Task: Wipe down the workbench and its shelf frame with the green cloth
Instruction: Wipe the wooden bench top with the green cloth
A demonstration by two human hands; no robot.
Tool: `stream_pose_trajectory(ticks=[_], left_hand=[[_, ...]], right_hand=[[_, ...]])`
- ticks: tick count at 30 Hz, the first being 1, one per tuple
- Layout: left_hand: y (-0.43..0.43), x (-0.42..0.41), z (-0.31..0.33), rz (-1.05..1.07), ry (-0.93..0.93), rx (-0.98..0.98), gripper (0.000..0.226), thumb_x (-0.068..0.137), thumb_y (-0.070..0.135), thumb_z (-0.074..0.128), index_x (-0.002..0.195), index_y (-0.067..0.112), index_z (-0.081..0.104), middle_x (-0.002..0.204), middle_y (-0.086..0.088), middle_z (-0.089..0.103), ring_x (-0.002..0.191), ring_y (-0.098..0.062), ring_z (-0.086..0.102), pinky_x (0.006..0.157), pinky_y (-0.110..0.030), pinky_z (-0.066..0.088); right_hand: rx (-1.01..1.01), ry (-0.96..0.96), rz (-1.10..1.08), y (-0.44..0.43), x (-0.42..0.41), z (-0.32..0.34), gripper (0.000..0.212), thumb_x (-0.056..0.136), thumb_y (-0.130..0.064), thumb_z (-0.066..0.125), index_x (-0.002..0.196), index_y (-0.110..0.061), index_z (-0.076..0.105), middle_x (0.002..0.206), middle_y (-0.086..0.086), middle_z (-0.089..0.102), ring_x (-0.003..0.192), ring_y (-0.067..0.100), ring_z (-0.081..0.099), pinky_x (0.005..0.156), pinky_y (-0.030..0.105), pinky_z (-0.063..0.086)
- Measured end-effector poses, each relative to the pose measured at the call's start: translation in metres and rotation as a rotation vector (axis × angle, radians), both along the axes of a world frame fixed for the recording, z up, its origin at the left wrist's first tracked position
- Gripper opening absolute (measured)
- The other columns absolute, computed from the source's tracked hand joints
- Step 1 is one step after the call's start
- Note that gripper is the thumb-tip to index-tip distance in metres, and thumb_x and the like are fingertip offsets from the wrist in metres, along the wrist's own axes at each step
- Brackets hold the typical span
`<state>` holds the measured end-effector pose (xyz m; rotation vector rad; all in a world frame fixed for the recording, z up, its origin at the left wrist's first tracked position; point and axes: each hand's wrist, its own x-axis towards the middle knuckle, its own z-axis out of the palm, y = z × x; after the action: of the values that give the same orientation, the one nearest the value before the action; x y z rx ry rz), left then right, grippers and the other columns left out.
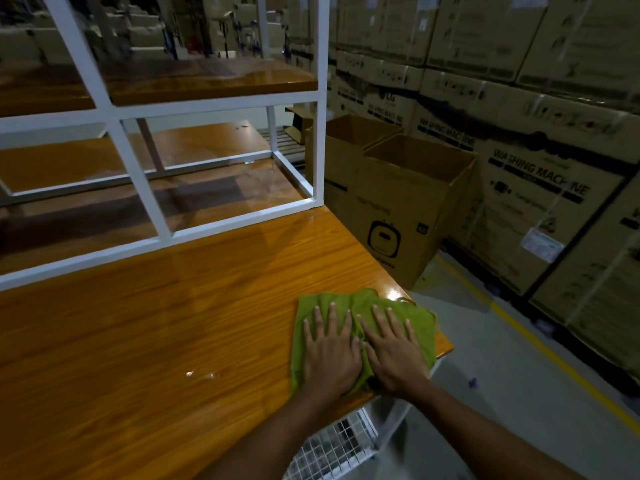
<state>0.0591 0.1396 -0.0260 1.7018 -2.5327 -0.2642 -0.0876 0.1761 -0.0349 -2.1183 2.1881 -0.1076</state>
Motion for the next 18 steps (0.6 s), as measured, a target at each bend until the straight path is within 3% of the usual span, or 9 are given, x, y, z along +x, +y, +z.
stream_pose_trajectory(ticks=[7, 18], left_hand=[[-0.061, 0.003, 0.004, 0.008, 0.007, 0.008, 0.065, 0.092, 0.047, 0.005, 0.155, 0.031, 0.007, 0.164, -0.001, -0.004, 0.150, -0.027, -0.008, 0.120, -0.049, -0.004], [-0.039, 0.095, -0.004, 0.097, -0.039, 0.017, 0.058, 0.101, 0.050, 0.013, 0.156, 0.031, 0.004, 0.163, 0.001, -0.010, 0.149, -0.024, -0.012, 0.120, -0.048, -0.003]], right_hand=[[0.020, -0.035, -0.059, -0.059, 0.012, 0.001, 0.057, 0.101, -0.054, 0.009, 0.154, -0.040, -0.003, 0.164, 0.003, -0.011, 0.150, 0.028, -0.016, 0.119, 0.055, -0.006], [0.043, -0.018, 0.093, -0.046, 0.098, 0.003, 0.073, 0.086, -0.056, -0.011, 0.156, -0.036, -0.003, 0.165, 0.007, -0.008, 0.150, 0.032, -0.012, 0.118, 0.059, -0.002]])
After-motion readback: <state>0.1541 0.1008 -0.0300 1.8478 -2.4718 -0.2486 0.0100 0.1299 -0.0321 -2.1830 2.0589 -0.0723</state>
